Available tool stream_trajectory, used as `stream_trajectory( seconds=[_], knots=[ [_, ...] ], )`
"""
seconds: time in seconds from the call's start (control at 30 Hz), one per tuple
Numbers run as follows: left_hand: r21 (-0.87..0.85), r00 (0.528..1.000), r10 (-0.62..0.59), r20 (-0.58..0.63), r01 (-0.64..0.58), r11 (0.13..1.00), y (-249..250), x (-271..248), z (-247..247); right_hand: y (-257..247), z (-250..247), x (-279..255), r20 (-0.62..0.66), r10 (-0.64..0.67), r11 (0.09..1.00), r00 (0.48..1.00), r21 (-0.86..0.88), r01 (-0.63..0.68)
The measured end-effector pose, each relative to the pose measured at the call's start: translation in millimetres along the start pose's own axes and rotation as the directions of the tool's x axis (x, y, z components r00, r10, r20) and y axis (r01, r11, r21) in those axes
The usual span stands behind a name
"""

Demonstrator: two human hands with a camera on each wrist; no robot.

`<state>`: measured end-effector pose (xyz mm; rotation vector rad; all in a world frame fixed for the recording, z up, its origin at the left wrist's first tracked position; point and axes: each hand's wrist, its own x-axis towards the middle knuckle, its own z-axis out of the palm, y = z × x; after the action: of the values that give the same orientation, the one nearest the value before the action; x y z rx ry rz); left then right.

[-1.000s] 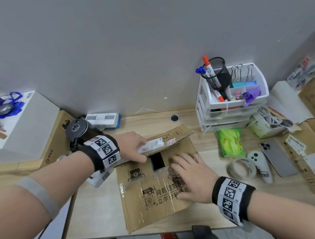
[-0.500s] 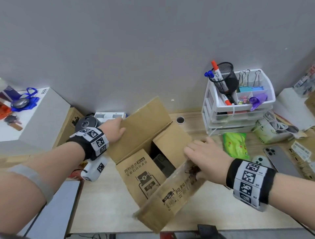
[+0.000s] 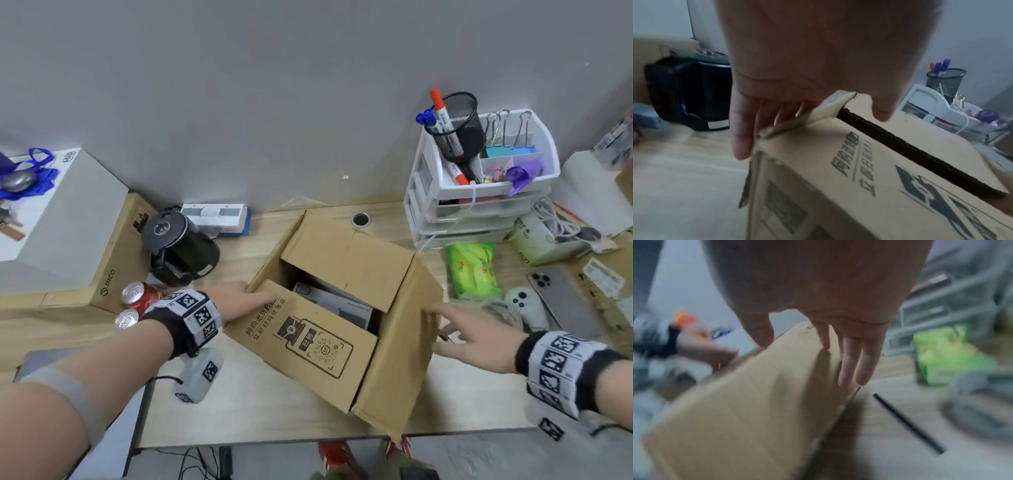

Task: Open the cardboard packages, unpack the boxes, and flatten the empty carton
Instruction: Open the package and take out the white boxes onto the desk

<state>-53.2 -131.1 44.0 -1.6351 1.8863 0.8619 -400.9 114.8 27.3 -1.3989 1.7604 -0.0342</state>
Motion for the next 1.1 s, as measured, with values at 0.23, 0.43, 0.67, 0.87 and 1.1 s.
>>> stream_trajectory(
  seconds=[0.23, 0.43, 0.67, 0.87, 1.1],
  knots=[
    [-0.096, 0.984, -0.151, -0.095, 0.142, 0.985, 29, 2, 21, -68, 46, 56, -0.108, 0.365, 0.77, 0.925, 0.593, -0.235],
    [-0.107, 0.977, -0.169, -0.132, 0.155, 0.982, 45, 7, 21, -87, 63, 29, 0.172, 0.333, 0.632, 0.927, 0.689, -0.355],
    [-0.084, 0.983, -0.114, -0.142, 0.103, 0.991, 58, 9, 27, -107, 58, -14, 0.476, 0.109, 0.936, 0.873, 0.246, -0.251],
    [-0.136, 0.998, 0.055, -0.016, -0.057, 0.989, 66, -5, 18, -131, 20, 4, 0.07, -0.354, 0.894, 0.933, -0.269, 0.359],
    [-0.197, 0.966, 0.22, -0.136, -0.244, 0.95, 48, -33, -7, -139, 4, 38, 0.321, -0.266, 0.837, 0.909, -0.391, 0.383]
  ],
)
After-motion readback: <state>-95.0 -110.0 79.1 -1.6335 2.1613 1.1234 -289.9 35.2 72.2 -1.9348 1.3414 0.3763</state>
